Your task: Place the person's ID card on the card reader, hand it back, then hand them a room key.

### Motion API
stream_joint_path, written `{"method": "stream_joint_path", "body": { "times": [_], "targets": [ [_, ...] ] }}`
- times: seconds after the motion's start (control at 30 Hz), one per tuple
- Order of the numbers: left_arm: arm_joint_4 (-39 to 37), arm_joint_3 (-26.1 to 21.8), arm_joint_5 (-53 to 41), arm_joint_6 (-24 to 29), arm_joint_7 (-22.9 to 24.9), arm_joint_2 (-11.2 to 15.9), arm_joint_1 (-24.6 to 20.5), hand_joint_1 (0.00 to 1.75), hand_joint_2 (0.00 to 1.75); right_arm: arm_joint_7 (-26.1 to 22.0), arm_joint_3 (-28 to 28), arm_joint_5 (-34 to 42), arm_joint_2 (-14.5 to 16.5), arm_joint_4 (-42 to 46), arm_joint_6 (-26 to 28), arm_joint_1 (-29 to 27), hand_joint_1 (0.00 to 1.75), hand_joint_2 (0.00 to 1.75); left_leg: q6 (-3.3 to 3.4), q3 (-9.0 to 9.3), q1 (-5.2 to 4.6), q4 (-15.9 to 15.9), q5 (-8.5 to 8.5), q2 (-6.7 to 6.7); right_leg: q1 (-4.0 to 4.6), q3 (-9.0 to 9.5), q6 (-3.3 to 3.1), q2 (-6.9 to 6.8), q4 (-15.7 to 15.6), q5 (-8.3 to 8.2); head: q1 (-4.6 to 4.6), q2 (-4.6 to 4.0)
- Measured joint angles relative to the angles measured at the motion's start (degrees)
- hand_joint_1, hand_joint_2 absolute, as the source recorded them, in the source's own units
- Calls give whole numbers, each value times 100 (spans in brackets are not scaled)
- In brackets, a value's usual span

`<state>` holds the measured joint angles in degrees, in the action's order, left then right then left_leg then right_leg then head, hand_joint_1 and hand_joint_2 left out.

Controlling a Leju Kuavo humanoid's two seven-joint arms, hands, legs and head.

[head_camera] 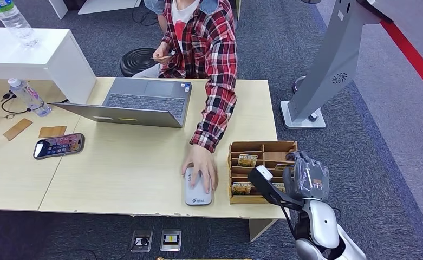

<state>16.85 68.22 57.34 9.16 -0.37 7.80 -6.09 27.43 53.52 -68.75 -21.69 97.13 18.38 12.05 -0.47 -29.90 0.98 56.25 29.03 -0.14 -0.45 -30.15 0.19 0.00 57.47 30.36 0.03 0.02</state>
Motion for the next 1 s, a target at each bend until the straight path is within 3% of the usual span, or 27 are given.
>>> {"method": "stream_joint_path", "body": {
  "times": [0.37, 1.0],
  "targets": [
    [0, 0, -26, -27, 24, -2, 0, 0, 175, 0, -15, -134, 37, -101, -29, 71, 83, 175, 0, 1, 0, 0, 0, 0, 0, 0, 0, 0, 0, 0, 1, 0],
    [0, 0, -79, -42, 24, 1, -1, 0, 175, -50, -5, 83, 163, -453, 4, 231, 89, 175, 0, 0, 0, 0, 0, 0, 0, 0, 0, 0, 0, 0, 1, 0]
  ]
}}
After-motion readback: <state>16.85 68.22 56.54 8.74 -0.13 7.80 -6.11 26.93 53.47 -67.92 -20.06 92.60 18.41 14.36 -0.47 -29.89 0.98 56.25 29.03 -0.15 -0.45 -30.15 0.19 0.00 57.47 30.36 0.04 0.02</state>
